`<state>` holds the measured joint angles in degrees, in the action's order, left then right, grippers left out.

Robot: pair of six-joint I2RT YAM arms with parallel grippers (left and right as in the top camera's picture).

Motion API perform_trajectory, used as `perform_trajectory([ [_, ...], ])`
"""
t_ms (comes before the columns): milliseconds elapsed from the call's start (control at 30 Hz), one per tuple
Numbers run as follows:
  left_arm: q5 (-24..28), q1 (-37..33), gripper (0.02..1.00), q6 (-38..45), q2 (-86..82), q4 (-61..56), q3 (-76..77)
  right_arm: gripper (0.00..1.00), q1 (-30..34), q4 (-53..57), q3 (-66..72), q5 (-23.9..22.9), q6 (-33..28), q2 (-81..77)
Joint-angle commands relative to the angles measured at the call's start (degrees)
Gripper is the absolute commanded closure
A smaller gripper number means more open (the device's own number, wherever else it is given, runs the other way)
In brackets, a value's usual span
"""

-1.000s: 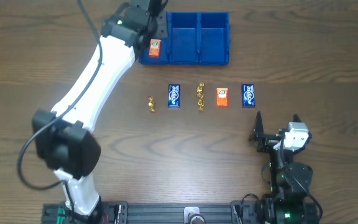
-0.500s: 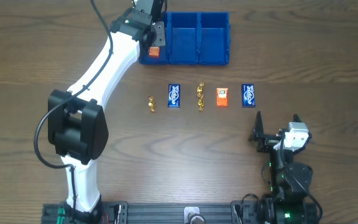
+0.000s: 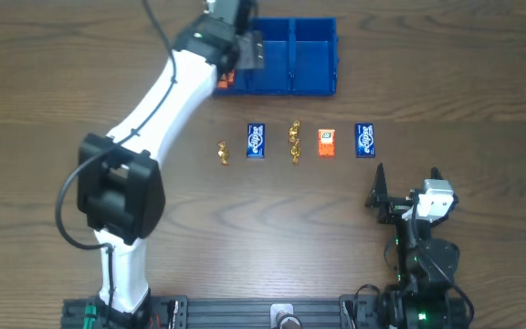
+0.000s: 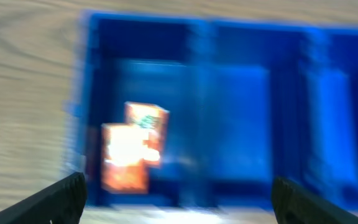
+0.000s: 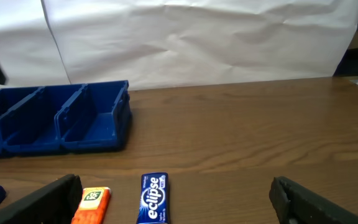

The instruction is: Sort Candies Into Trays

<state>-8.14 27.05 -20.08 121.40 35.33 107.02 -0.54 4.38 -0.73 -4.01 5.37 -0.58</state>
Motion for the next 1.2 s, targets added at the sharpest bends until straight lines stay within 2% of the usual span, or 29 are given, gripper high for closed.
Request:
perform_trajectory([
  [33, -4.22, 13.42, 0.073, -11.56, -1.16, 3.82, 2.47, 0.001, 0.17, -0.07, 0.31, 0.28, -0.74, 0.44],
  [167, -3.13, 20.5, 0.093, -18.18, 1.6, 5.29, 2.19, 0.001, 0.17, -0.07, 0.31, 0.28, -0.74, 0.44],
  [367, -0.44, 25.64, 0.108, -23.34, 6.91, 4.87, 2.19, 0.001, 0.17, -0.07, 0.31, 0.28, -0.74, 0.44],
  [533, 0.85, 26.14, 0.115, -25.42, 10.69, 4.42, 2.19, 0.001, 0.17, -0.07, 0.31, 0.28, -0.74, 0.44],
  [1200, 2.21, 24.94, 0.178, -25.16, 15.96, 2.89, 2.43, 0.001, 0.17, -0.04, 0.31, 0.28, -0.74, 0.44],
])
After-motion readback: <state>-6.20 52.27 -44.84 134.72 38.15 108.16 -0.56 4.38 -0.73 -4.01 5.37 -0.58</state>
